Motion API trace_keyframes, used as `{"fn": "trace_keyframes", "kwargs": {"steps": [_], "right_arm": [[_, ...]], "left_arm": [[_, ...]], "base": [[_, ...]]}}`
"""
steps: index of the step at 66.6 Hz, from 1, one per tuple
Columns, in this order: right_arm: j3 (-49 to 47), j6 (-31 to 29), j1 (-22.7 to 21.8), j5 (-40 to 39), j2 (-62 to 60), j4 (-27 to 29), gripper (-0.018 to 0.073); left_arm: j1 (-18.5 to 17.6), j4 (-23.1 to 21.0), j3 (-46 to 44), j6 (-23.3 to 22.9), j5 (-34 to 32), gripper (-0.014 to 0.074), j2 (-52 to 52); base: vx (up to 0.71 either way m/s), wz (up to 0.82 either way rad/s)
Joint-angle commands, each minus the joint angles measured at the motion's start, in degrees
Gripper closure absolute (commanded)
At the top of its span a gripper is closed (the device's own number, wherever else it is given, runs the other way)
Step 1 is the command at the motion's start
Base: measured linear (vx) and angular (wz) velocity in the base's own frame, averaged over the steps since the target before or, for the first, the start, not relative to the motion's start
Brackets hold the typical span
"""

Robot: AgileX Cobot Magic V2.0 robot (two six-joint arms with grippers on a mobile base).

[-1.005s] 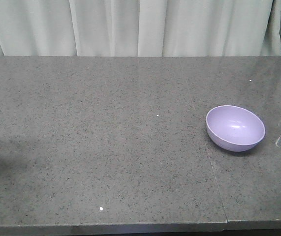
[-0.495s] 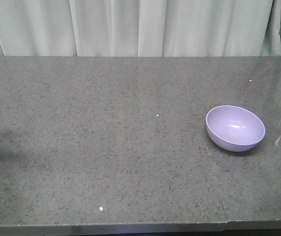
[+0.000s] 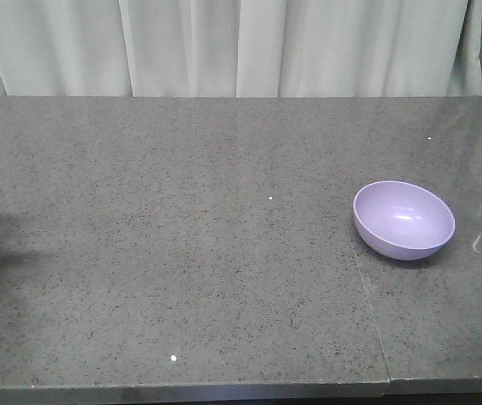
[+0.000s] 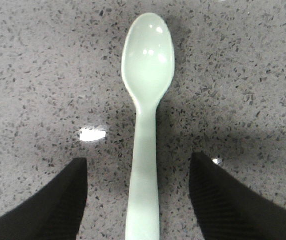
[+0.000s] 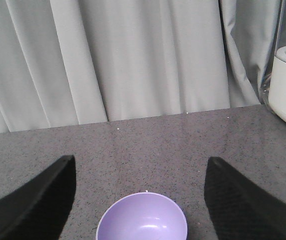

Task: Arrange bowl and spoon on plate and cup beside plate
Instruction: 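Close the left gripper on the spoon handle and lift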

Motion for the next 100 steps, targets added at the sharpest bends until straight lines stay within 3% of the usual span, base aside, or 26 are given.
{"fn": "trace_keyframes", "kwargs": {"steps": [1,44,55,69,90,100], "right_arm": [[-1.7,-0.6,-0.4,-3.6,0.2,0.3,0.0028],[-1.7,-0.6,-0.4,-2.8,0.2,0.3,0.0028],[-1.7,-0.6,-0.4,-2.8,0.2,0.3,0.0030],[-1.7,-0.6,-0.4,-2.3,0.2,0.3,0.0031],[-1.7,-0.6,-0.4,-1.7,0.2,0.2,0.0031],[-1.7,-1.0,-0.4,-1.7,0.2,-0.7,0.0031]], "left_arm": [[-0.1,-0.5,-1.7,0.1,-2.0,0.0175,-1.2],[-0.1,-0.8,-1.7,0.1,-1.1,0.0191,6.2],[-0.1,-0.6,-1.7,0.5,0.6,0.0307,6.6],[-0.1,-0.4,-1.7,3.1,3.5,0.0602,6.6],[-0.1,-1.2,-1.8,3.5,3.6,0.0603,4.9],[-0.1,-4.0,-1.8,4.3,0.6,0.0603,0.0]], "base": [[0.00,0.00],[0.00,0.00],[0.00,0.00],[0.00,0.00],[0.00,0.00],[0.00,0.00]]}}
